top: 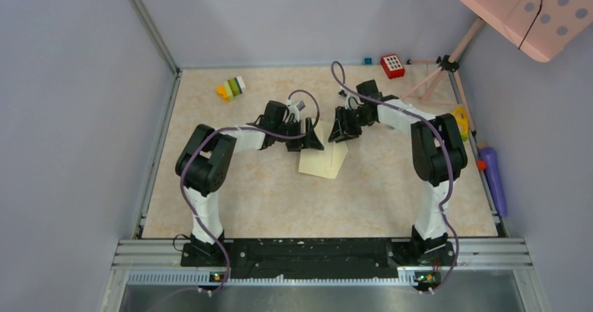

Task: Place the letter into the envelope and seal it
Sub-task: Place the letter in the envelope.

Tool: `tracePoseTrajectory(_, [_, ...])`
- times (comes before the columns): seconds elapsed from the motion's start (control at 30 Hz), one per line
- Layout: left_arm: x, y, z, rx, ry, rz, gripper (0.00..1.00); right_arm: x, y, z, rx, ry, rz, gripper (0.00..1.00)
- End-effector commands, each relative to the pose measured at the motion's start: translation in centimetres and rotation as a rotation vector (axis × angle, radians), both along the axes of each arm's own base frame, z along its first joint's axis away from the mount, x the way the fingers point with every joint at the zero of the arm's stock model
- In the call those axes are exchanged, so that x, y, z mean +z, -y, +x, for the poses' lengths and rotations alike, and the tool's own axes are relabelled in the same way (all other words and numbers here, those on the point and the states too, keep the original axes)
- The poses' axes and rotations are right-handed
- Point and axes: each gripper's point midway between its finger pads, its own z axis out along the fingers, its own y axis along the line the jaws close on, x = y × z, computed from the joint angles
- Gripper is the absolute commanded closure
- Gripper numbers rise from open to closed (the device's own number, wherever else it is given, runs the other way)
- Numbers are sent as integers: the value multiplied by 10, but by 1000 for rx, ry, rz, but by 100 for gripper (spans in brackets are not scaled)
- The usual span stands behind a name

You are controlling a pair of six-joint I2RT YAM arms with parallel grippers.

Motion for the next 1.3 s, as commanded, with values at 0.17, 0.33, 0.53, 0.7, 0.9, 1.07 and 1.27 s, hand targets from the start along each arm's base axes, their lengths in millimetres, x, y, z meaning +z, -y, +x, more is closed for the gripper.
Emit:
tracePoseTrajectory(0.17, [-30, -19, -13, 57, -68, 108, 20, -17, 4, 8, -102, -12, 1, 68])
tracePoseTrajectory(0.33, [-29, -19, -14, 59, -71, 105, 26, -20, 0, 15, -130, -22, 30, 74])
tracePoseTrajectory(0.53, [-31, -18, -14, 60, -80, 106, 31, -30, 1, 22, -157, -29, 9, 78])
tracePoseTrajectory(0.7, [-30, -20, -13, 66, -74, 116, 33, -33, 2, 23, -168, -33, 16, 81])
tracePoseTrajectory(0.9, [-31, -22, -11, 78, -69, 131, 33, -28, 4, 29, -187, -24, 46, 80])
tracePoseTrajectory(1.07, [-34, -25, -9, 93, -71, 152, 32, -31, -1, 27, -177, -47, 77, 71])
tracePoseTrajectory(1.27, [-33, -24, -8, 96, -71, 151, 32, -36, -5, 29, -181, -70, 93, 69])
